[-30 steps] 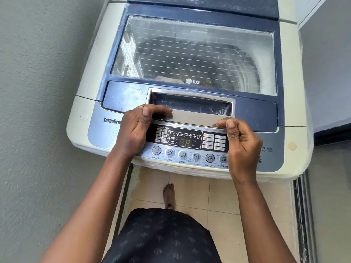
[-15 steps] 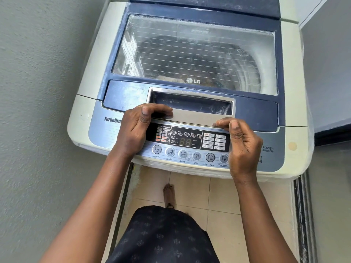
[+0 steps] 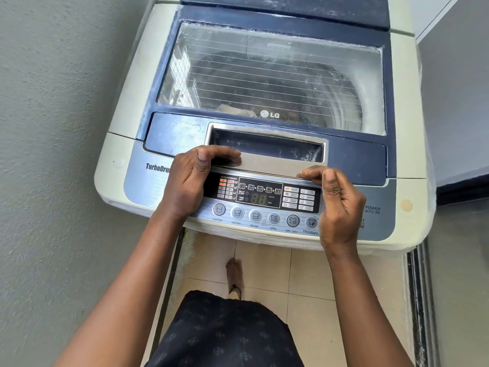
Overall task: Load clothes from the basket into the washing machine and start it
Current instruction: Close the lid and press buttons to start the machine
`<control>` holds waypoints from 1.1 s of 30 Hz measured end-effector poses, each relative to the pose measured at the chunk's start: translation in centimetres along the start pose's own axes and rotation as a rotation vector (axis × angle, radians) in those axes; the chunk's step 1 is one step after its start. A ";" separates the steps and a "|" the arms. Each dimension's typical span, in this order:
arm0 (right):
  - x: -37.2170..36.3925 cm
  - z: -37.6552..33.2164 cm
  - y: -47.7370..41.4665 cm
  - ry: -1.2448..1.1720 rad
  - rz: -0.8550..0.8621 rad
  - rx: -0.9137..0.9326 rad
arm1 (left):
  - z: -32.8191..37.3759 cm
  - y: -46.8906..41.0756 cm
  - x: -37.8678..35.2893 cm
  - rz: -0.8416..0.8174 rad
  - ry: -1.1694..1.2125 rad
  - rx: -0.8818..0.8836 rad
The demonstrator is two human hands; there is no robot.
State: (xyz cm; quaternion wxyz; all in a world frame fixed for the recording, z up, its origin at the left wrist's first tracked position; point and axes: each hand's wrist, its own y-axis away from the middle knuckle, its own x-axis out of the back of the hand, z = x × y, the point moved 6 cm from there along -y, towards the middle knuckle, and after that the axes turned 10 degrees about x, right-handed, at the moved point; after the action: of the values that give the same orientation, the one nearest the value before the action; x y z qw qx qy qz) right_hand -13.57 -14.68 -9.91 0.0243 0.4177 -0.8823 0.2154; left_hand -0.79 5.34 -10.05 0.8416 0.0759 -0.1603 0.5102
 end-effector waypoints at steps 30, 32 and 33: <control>-0.1 0.2 0.0 -0.018 0.006 -0.007 | 0.2 0.0 0.2 0.009 -0.020 -0.002; -0.2 0.2 0.0 -0.019 0.005 -0.010 | 0.2 0.0 0.2 0.008 -0.023 -0.002; -0.2 0.2 0.0 -0.019 0.003 -0.010 | 0.2 0.0 0.1 0.008 -0.024 -0.001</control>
State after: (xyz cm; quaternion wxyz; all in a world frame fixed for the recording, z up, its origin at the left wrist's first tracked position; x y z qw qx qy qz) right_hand -13.41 -14.64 -10.15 0.0175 0.4183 -0.8842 0.2070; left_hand -0.75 5.41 -9.85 0.8376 0.0810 -0.1709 0.5124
